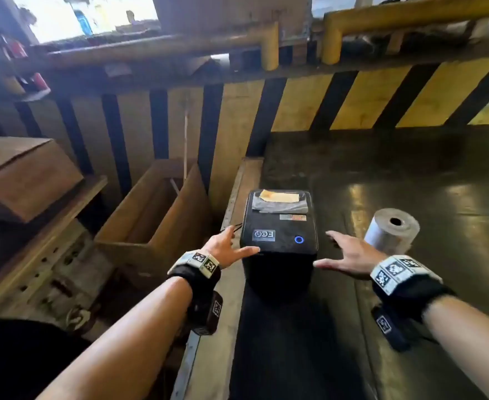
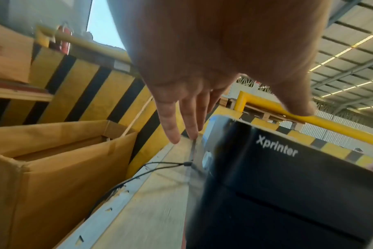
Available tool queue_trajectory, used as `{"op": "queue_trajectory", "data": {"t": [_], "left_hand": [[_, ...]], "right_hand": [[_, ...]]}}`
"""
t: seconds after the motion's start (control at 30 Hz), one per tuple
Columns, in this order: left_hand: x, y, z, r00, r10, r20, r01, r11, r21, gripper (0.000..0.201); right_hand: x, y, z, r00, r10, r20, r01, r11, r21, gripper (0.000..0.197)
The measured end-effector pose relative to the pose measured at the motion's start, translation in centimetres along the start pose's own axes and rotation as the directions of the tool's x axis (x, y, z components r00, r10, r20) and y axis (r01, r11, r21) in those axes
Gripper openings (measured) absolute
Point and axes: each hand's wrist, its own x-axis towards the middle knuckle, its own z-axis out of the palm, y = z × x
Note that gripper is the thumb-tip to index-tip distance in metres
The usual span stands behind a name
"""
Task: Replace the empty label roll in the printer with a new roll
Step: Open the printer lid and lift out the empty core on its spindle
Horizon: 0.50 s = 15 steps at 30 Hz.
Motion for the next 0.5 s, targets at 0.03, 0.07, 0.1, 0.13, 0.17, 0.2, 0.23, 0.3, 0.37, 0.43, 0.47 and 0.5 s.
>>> {"op": "queue_trajectory", "data": {"t": [0.03,0.07,0.1,0.13,0.17,0.2,0.23,0.3,0.37,0.43,0.47,0.5], "left_hand": [[0.2,-0.1,0.2,0.999,0.011,0.045,-0.01,1.0,-0.02,0.093],[0.4,-0.3,0.3,0.995,0.034,0.089,-0.032,0.999,-0.023,0.096],[0.5,-0.4,0.5,0.991,0.051,0.121,-0.049,0.999,-0.024,0.096],[0.8,-0.6,0.8,0.988,0.069,0.135,-0.065,0.997,-0.034,0.097],[1.2,-0.7,1.0,0.987,0.087,0.138,-0.081,0.995,-0.051,0.097],[1.3,-0.6,1.2,0.986,0.101,0.135,-0.092,0.993,-0.07,0.096],[1.7,-0.8,1.3,0.985,0.113,0.131,-0.101,0.99,-0.099,0.095],[2.5,-1.3,1.4,0.984,0.13,0.123,-0.113,0.985,-0.133,0.095],[3.0,-1.7,1.6,0.982,0.134,0.135,-0.116,0.984,-0.133,0.098],[3.3,-2.0,1.8,0.981,0.142,0.135,-0.128,0.986,-0.109,0.097],[3.4,-2.1,1.8,0.981,0.145,0.13,-0.134,0.987,-0.091,0.095],[3.5,-2.2,1.9,0.981,0.151,0.122,-0.142,0.987,-0.077,0.094]], "right_hand": [[0.4,-0.7,0.5,1.0,0.0,0.021,0.0,1.0,-0.002,0.098],[0.8,-1.2,1.0,0.999,0.016,0.033,-0.017,1.0,0.012,0.1],[1.1,-1.6,1.6,0.999,0.021,0.038,-0.022,1.0,0.017,0.1],[1.4,-2.1,2.1,0.999,0.039,0.032,-0.04,0.999,0.022,0.101],[1.8,-2.2,2.5,0.998,0.058,0.018,-0.058,0.998,0.021,0.101],[2.0,-2.4,2.8,0.996,0.093,0.006,-0.093,0.995,0.028,0.101],[2.2,-2.4,3.1,0.994,0.112,-0.004,-0.112,0.993,0.033,0.101],[2.3,-2.8,3.3,0.991,0.127,-0.036,-0.124,0.99,0.06,0.1],[2.4,-2.6,3.5,0.991,0.124,-0.045,-0.119,0.989,0.09,0.098],[2.5,-2.4,3.6,0.991,0.124,-0.046,-0.119,0.988,0.101,0.096],[2.4,-2.4,3.6,0.991,0.128,-0.047,-0.123,0.988,0.098,0.095],[2.4,-2.3,3.6,0.991,0.124,-0.05,-0.119,0.988,0.094,0.094]]}}
